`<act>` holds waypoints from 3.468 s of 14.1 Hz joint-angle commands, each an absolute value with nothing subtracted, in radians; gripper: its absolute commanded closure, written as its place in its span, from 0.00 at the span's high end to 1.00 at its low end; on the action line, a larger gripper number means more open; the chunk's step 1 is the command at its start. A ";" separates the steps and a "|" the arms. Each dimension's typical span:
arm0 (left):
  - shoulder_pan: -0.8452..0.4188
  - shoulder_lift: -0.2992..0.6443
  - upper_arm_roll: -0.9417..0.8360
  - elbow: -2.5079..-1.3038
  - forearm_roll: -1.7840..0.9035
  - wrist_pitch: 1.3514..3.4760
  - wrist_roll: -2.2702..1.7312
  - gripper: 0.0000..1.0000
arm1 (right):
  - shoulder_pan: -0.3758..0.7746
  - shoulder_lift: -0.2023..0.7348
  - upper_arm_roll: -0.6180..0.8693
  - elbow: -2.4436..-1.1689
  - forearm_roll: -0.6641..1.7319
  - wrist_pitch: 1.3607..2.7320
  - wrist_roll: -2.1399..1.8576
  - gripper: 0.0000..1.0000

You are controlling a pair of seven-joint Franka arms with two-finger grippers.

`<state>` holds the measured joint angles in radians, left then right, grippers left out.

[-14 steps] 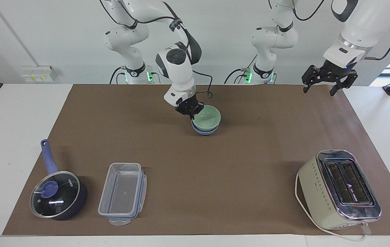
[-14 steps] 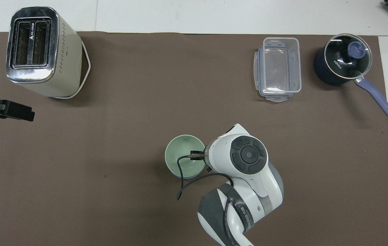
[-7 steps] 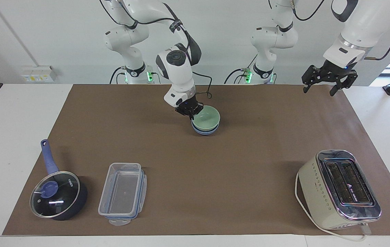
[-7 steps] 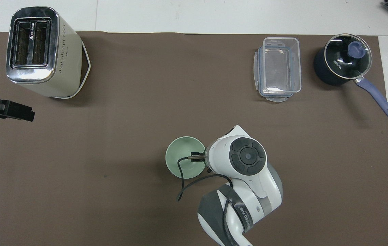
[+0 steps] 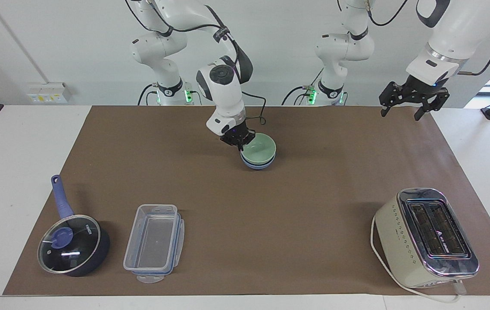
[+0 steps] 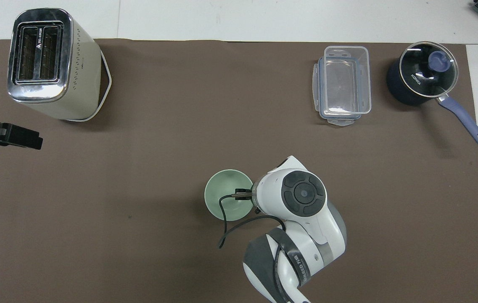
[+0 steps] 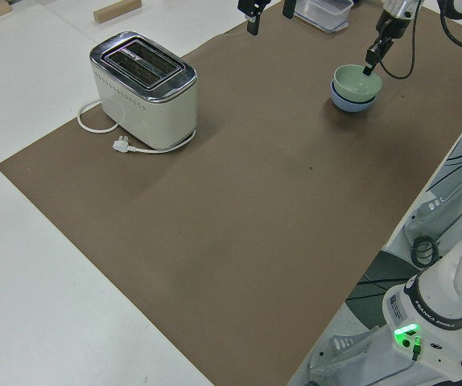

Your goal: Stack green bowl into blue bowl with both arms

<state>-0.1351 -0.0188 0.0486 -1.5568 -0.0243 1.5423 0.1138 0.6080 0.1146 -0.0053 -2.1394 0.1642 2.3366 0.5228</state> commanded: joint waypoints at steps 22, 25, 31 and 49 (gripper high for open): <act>-0.120 -0.031 0.041 -1.557 -0.037 1.528 0.120 1.00 | 0.565 0.069 -0.017 -2.103 0.161 2.345 0.500 1.00; -0.120 -0.031 0.041 -1.557 -0.037 1.534 0.120 1.00 | 0.493 0.023 -0.017 -2.091 0.128 2.320 0.495 1.00; -0.118 -0.029 0.041 -1.557 -0.037 1.532 0.120 1.00 | 0.344 -0.008 -0.017 -1.925 0.048 2.070 0.411 1.00; -0.118 -0.031 0.041 -1.557 -0.034 1.532 0.120 1.00 | 0.002 -0.137 -0.025 -1.800 0.043 1.700 0.095 1.00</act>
